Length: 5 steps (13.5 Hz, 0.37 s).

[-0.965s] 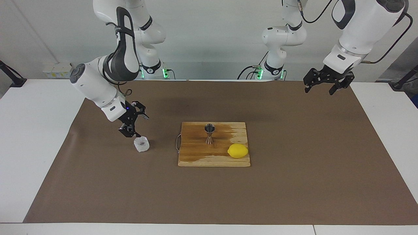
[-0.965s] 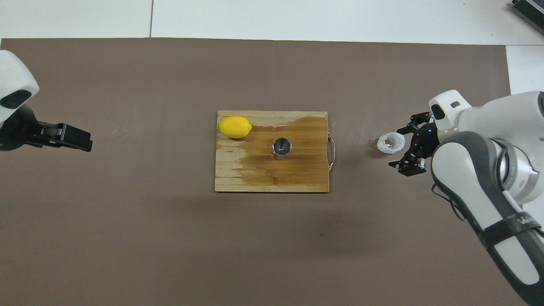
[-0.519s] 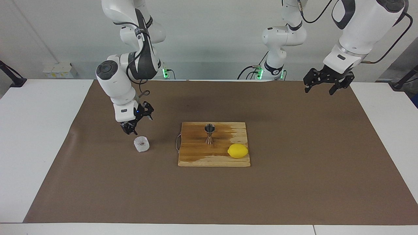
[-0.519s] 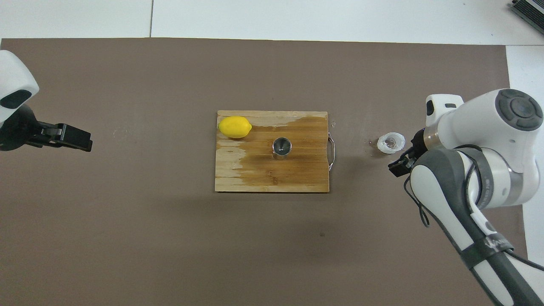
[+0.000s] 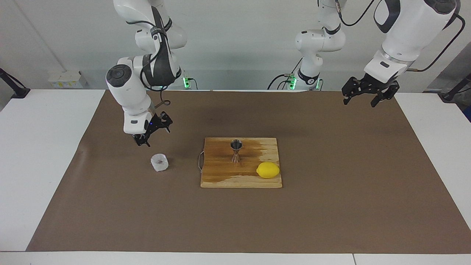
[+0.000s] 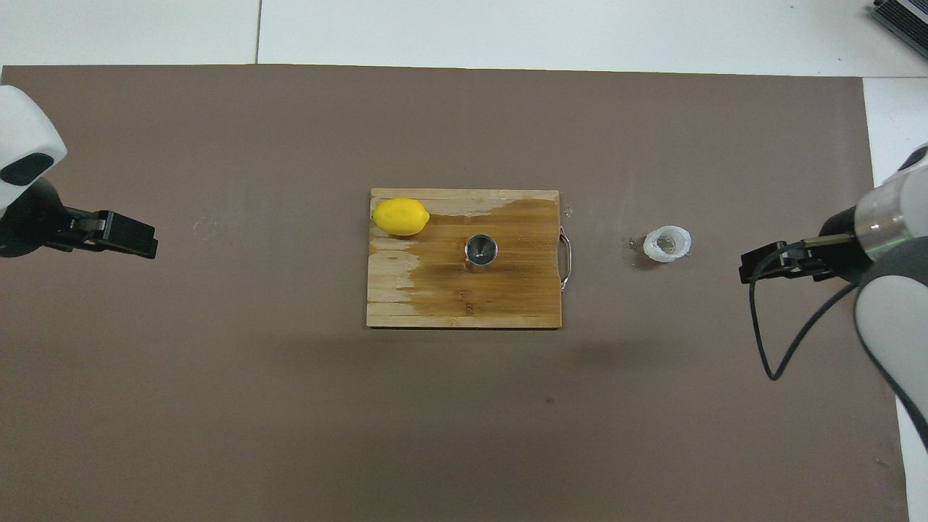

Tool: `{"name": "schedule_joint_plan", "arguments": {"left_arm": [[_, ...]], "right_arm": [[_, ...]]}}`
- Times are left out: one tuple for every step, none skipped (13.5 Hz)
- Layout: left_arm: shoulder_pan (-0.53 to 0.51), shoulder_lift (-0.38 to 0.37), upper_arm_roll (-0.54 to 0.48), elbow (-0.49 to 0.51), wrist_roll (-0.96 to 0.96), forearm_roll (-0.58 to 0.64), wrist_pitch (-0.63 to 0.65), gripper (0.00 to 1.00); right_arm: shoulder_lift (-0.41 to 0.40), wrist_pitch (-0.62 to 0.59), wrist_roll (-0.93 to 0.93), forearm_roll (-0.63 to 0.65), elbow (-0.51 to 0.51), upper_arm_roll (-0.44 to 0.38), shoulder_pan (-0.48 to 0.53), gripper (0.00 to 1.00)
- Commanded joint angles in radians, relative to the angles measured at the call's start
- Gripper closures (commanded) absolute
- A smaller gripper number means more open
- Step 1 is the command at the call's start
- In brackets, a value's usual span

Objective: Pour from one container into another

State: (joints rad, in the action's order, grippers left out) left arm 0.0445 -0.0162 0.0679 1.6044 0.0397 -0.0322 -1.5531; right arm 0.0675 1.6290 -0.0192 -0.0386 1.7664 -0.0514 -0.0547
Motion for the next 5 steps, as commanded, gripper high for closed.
{"name": "schedule_joint_plan", "arguments": {"left_arm": [[0.0, -0.013, 0.0, 0.0, -0.001, 0.015, 0.014, 0.0], [-0.002, -0.013, 0.001, 0.0, -0.001, 0.017, 0.014, 0.0], [-0.002, -0.013, 0.001, 0.0, -0.001, 0.015, 0.014, 0.0], [-0.002, -0.013, 0.0, 0.0, -0.001, 0.017, 0.014, 0.0], [-0.002, -0.013, 0.0, 0.0, -0.001, 0.015, 0.014, 0.0]], "right_arm": [[0.015, -0.031, -0.036, 0.011, -0.042, -0.004, 0.013, 0.0], [0.017, -0.043, -0.045, 0.006, -0.042, -0.01, 0.018, 0.0], [0.015, -0.04, -0.045, 0.008, -0.042, -0.011, 0.019, 0.0], [0.015, -0.037, -0.044, 0.011, -0.042, -0.013, 0.019, 0.0], [0.014, -0.04, -0.038, 0.014, -0.048, -0.013, 0.019, 0.0]]}}
